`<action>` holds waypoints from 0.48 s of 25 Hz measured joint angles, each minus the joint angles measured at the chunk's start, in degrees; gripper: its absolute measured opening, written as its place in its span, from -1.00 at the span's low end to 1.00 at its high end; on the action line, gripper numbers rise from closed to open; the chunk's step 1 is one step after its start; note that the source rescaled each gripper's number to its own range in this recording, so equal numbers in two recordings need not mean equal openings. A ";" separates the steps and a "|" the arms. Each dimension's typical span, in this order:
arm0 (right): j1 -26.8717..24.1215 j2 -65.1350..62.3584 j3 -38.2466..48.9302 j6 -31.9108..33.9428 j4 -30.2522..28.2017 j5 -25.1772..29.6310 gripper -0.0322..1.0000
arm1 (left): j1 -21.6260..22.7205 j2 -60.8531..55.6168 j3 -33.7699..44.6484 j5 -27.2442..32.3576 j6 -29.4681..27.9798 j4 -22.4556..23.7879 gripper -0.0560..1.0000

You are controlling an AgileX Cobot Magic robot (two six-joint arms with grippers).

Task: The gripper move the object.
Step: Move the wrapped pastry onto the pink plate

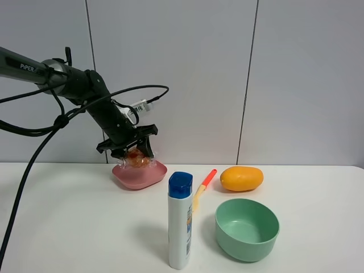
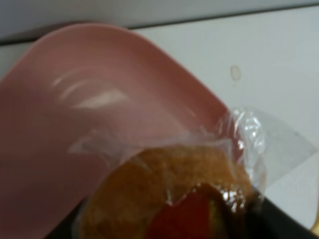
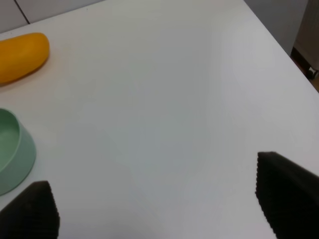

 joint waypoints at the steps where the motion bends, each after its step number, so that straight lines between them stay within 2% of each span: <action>1: 0.00 0.00 0.00 0.00 0.00 0.00 1.00 | 0.00 0.34 0.00 0.00 0.38 0.00 -0.89; 6: 0.00 0.00 0.00 0.00 0.00 0.00 1.00 | -0.13 1.35 -0.05 -0.38 6.68 -0.04 -0.83; 9: 0.00 0.00 0.00 0.00 0.00 0.00 1.00 | -0.62 1.95 -0.11 -1.26 8.02 -0.06 -0.62; 12: 0.00 0.00 0.00 0.00 0.00 0.00 1.00 | -0.89 2.03 -0.11 -1.75 9.70 -0.55 -0.32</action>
